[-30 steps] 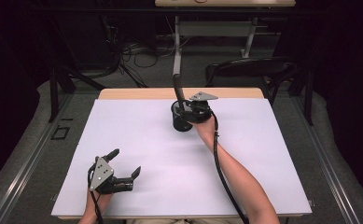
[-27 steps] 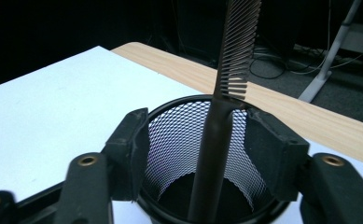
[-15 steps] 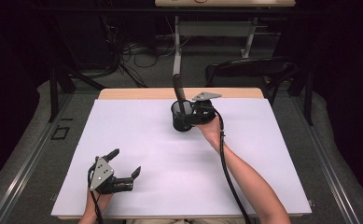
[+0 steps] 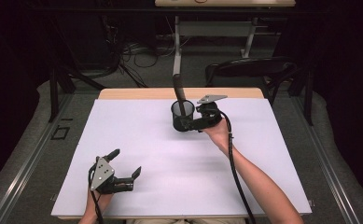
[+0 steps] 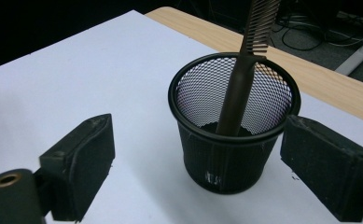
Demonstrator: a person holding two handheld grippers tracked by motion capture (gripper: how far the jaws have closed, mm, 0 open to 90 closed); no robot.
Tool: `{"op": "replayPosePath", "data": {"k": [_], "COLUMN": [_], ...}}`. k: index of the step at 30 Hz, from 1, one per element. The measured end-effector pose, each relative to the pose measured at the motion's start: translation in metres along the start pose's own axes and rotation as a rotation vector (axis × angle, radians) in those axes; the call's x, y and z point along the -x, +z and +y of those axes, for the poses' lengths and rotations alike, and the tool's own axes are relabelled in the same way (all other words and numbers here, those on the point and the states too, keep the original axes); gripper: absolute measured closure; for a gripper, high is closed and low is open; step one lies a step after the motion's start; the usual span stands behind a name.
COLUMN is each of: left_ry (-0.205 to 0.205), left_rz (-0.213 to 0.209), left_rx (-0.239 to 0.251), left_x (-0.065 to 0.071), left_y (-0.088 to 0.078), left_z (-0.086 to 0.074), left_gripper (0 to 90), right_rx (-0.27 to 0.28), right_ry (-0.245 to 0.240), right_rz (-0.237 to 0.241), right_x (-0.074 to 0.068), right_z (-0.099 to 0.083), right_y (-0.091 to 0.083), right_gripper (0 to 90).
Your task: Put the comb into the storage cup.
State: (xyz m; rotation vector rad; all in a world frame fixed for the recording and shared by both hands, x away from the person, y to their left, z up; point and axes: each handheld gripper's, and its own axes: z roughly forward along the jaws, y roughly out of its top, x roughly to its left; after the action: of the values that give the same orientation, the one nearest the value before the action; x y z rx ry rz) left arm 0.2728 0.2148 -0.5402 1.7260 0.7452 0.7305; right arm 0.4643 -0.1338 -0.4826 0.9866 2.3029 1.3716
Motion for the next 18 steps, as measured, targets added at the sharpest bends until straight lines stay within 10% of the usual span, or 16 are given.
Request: {"op": "replayPosePath", "data": {"k": [18], "left_ry": [0.001], "left_rz": [0.003], "left_rx": [0.000], "left_x": [0.000], "left_y": [-0.001], "left_z": [0.000], "left_gripper": [2.8], "right_rx": [-0.077], "right_ry": [-0.018], "right_rz": [0.028], "right_x": [0.000], "right_z": [-0.017], "right_y": [-0.042], "right_gripper": [2.3]}}
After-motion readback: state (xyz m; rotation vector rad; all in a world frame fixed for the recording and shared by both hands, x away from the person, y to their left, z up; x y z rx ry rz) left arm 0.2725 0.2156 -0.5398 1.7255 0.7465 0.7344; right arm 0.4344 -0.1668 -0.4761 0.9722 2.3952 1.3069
